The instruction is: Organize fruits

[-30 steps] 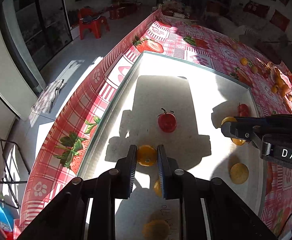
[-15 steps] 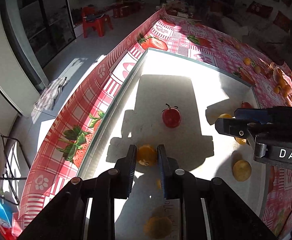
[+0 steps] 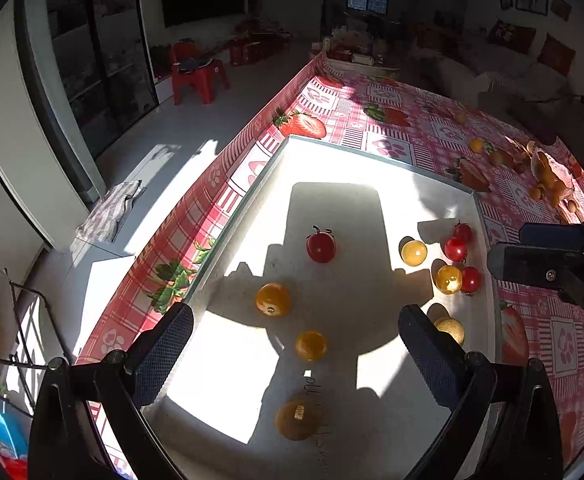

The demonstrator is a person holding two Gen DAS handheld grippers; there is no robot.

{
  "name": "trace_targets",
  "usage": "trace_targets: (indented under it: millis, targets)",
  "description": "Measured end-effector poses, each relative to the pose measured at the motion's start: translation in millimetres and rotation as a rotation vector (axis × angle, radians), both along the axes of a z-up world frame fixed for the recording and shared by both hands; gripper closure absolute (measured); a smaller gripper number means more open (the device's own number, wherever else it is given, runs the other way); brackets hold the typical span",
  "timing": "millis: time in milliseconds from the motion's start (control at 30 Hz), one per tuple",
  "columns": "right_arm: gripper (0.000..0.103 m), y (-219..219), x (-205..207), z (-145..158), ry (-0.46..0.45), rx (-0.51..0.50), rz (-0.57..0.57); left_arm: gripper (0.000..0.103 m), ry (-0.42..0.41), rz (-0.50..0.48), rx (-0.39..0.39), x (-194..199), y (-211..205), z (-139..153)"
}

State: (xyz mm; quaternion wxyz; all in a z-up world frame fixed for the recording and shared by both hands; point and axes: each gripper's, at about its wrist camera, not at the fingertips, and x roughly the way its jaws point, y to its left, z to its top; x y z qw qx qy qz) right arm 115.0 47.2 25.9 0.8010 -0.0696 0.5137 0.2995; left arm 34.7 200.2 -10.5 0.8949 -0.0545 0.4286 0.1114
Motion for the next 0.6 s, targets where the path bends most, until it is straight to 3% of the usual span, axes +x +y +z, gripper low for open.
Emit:
trace_targets:
  millis: [67, 133, 300, 400, 500, 533, 600]
  targets:
    - [0.022, -7.5, -6.2, 4.2, -0.007, -0.002, -0.009, 0.000, -0.014, 0.050, 0.065, -10.2, -3.3, 9.9]
    - [0.022, -12.8, -12.3, 7.0, -0.006, -0.009, -0.013, 0.000, 0.009, 0.085, 0.085, -17.9, -4.7, 15.5]
    - [0.011, -18.5, -26.3, 11.3, 0.011, -0.044, -0.026, 0.000, 0.105, 0.073, -0.004, -27.4, -10.7, 13.2]
    - [0.010, -20.0, -38.0, 15.1, 0.018, -0.069, -0.021, 0.000, 0.163, 0.063, -0.067, -34.4, -18.2, 9.2]
    - [0.006, -21.4, -48.9, 20.1, 0.008, -0.104, -0.020, 0.000, 0.187, 0.074, -0.049, -43.6, -29.3, 9.8]
    - [0.000, -22.3, -52.2, 22.1, 0.006, -0.107, -0.017, 0.000, 0.191, 0.074, -0.039, -47.1, -32.8, 11.0]
    - [0.000, -24.2, -59.6, 26.7, -0.001, -0.114, -0.009, 0.000, 0.191, 0.066, -0.025, -53.0, -39.6, 13.5]
